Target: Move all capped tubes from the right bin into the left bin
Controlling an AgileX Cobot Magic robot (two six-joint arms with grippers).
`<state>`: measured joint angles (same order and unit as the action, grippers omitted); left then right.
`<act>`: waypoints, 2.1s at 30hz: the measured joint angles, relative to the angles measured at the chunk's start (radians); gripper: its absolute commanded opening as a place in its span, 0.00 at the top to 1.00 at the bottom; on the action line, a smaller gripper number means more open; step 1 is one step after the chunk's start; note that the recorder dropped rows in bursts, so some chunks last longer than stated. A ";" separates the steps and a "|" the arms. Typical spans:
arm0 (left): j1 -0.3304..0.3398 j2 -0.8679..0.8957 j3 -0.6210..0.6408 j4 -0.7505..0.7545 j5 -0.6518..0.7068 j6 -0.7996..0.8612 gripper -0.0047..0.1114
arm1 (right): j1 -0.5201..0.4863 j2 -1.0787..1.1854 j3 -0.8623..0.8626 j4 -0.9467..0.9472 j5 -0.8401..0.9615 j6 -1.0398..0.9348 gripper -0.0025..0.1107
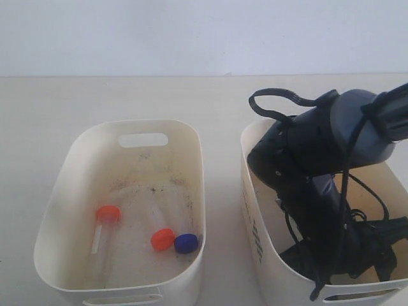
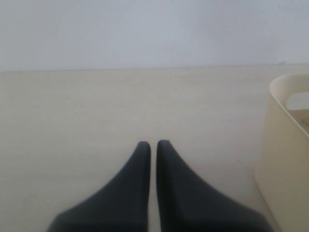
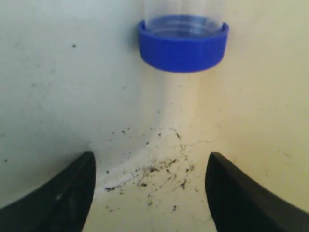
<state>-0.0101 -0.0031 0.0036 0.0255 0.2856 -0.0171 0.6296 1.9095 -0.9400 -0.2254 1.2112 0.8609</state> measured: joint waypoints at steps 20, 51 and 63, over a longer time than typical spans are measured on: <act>0.000 0.000 0.000 0.000 0.000 0.000 0.92 | 0.000 0.043 -0.011 0.002 0.003 -0.039 0.43; 0.000 0.000 0.000 0.000 0.000 0.000 0.92 | 0.000 0.061 0.011 0.005 -0.044 -0.029 0.98; 0.000 0.000 0.000 0.000 0.000 0.000 0.92 | 0.000 -0.070 0.011 -0.186 -0.188 0.049 0.98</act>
<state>-0.0101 -0.0031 0.0036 0.0255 0.2856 -0.0171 0.6296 1.8397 -0.9287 -0.4113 1.0228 0.9095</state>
